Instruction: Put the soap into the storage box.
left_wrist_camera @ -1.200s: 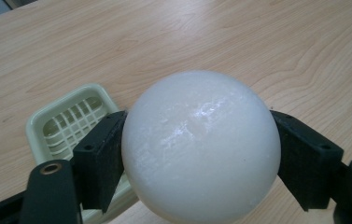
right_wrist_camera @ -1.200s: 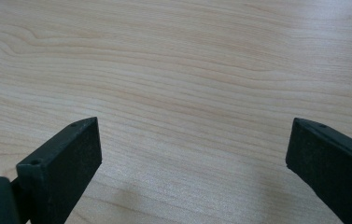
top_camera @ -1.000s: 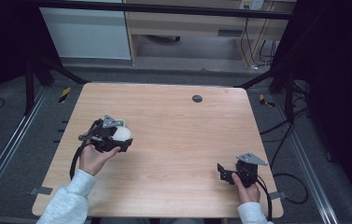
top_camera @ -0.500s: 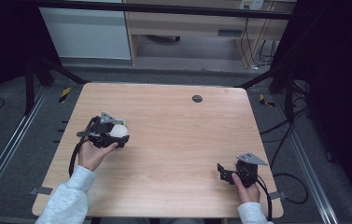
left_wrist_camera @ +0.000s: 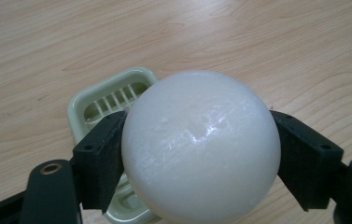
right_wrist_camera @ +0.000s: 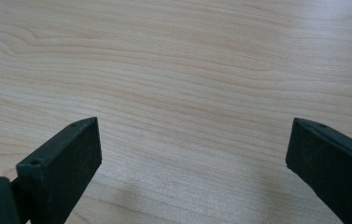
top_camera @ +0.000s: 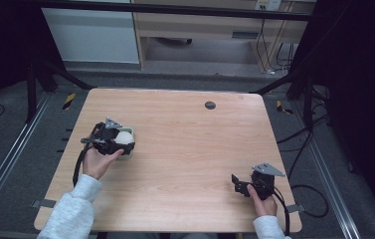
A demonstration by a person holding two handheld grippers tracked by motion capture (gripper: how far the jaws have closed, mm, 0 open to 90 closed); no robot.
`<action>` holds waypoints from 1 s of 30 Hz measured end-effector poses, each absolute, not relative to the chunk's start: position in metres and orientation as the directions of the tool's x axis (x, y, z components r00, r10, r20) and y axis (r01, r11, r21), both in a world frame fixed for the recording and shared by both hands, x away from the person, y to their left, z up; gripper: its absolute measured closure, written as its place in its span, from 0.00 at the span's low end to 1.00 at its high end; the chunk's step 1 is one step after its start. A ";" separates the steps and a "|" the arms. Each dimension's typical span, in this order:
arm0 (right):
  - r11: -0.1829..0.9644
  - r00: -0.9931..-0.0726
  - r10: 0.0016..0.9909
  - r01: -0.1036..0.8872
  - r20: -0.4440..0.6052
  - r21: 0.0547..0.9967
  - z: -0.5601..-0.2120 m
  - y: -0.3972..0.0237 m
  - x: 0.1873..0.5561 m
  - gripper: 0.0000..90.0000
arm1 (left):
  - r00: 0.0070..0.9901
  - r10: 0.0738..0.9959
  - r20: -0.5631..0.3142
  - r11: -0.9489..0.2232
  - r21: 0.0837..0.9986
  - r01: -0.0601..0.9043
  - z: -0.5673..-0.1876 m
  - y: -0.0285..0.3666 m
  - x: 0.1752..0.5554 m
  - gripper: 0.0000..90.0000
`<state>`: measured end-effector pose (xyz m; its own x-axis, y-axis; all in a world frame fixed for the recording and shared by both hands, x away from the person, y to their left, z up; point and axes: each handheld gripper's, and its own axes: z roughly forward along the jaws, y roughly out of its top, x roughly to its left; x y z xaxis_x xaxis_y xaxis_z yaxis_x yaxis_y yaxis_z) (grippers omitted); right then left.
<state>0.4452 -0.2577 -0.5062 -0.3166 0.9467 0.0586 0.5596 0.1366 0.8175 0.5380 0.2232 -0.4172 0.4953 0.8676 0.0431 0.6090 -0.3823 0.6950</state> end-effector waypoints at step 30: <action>0.137 -0.321 0.945 0.555 0.059 0.821 -0.506 -0.258 0.445 0.04 | 0.434 0.900 0.037 -0.350 0.656 0.669 -0.440 0.235 0.564 0.27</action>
